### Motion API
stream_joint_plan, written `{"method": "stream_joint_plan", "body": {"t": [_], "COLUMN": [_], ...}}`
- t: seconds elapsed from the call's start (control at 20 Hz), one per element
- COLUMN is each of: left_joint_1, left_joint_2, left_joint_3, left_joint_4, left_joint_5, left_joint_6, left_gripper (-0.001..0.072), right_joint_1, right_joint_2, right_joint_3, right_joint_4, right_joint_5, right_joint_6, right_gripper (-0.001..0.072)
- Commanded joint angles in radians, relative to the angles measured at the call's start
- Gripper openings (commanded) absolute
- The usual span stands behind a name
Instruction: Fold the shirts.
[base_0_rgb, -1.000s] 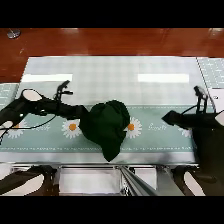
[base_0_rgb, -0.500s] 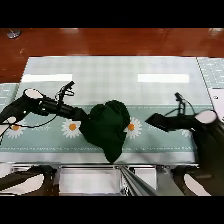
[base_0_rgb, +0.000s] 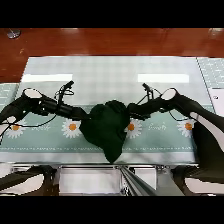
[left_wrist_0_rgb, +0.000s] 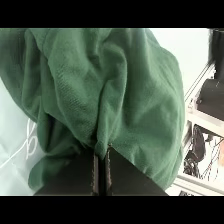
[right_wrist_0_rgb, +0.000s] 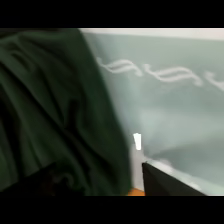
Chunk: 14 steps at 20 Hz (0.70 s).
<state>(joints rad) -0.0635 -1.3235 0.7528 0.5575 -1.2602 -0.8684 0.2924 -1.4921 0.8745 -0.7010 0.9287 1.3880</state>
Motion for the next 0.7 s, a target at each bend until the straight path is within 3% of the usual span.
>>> {"method": "stream_joint_plan", "body": {"t": [0.0,0.05,0.1,0.15,0.25,0.4,0.65], "left_joint_1": [0.001,0.001,0.001,0.001,0.001,0.001,0.001], "left_joint_2": [-0.001,-0.001,-0.001,-0.001,0.006,0.055,0.154], "left_joint_3": [0.001,0.001,0.002,0.01,0.058,0.211,0.664], "left_joint_4": [-0.022,-0.023,-0.027,-0.027,-0.027,-0.027,0.047], "left_joint_5": [0.019,0.021,0.021,0.021,0.009,-0.004,0.057], "left_joint_6": [0.001,0.001,0.001,0.001,0.0,-0.054,-0.186], "left_gripper": [0.0025,0.0025,0.0024,0.0024,0.0024,0.0024,0.0023], "right_joint_1": [0.039,0.042,0.042,0.041,0.026,-0.018,-0.089], "right_joint_2": [-0.103,-0.109,-0.108,-0.108,-0.092,0.004,0.211], "right_joint_3": [0.09,0.105,0.119,0.143,0.221,0.393,0.801], "right_joint_4": [-0.011,-0.012,-0.011,-0.012,-0.08,-0.21,-0.354], "right_joint_5": [0.032,0.037,0.041,0.062,0.105,0.148,0.182], "right_joint_6": [0.012,0.011,0.0,-0.04,-0.049,0.037,0.104], "right_gripper": [0.0578,0.0408,0.0167,0.0036,0.0035,0.0035,0.0035]}}
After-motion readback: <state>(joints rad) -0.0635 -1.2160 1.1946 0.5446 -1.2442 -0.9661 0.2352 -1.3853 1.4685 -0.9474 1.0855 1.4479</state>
